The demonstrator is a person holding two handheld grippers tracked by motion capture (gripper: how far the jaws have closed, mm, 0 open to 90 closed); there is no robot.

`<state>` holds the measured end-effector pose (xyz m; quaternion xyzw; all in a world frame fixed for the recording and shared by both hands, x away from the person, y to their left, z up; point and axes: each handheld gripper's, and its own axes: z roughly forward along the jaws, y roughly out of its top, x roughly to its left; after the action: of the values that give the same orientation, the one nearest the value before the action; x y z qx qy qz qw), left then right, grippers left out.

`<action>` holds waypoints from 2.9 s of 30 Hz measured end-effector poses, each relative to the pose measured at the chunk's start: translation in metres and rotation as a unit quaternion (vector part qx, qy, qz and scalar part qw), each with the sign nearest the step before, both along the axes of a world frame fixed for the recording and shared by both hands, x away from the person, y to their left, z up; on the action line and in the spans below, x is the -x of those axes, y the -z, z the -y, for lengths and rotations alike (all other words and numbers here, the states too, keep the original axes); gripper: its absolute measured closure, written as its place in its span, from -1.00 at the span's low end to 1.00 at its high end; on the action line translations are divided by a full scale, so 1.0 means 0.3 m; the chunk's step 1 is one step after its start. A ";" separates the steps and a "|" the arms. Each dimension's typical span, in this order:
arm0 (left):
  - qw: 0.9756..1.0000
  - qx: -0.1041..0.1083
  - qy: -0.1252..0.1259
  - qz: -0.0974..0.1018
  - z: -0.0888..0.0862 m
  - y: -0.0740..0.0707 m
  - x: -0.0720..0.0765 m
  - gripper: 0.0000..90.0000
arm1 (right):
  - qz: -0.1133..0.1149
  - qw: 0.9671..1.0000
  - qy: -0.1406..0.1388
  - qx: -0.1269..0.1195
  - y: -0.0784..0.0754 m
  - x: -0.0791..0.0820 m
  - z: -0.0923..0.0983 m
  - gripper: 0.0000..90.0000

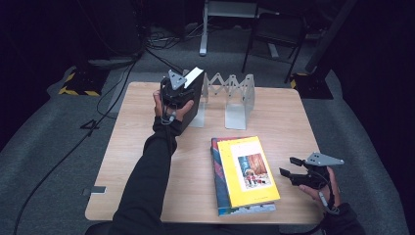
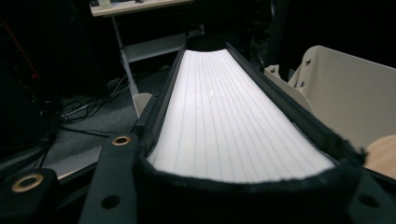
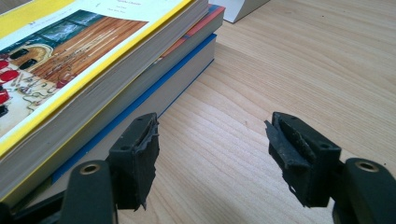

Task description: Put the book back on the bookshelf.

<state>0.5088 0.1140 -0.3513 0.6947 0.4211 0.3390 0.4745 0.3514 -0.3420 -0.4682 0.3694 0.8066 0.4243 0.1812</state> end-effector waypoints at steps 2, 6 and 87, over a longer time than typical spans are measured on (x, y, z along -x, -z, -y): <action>1.000 -0.002 -0.010 0.003 0.019 0.012 -0.008 0.16 | -0.002 1.000 0.000 0.000 0.004 -0.001 -0.001 -0.26; 1.000 -0.009 -0.018 0.003 0.037 0.029 -0.015 0.16 | -0.002 1.000 -0.002 0.005 0.008 -0.001 -0.005 -0.26; 0.983 0.055 -0.152 -0.081 0.075 0.430 0.077 0.12 | -0.033 0.999 -0.019 0.026 0.039 0.001 -0.060 -0.24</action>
<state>0.4856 0.0916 -0.4801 0.6203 0.5771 0.3264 0.4192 0.3510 -0.3241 -0.4799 0.3626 0.8300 0.3942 0.1558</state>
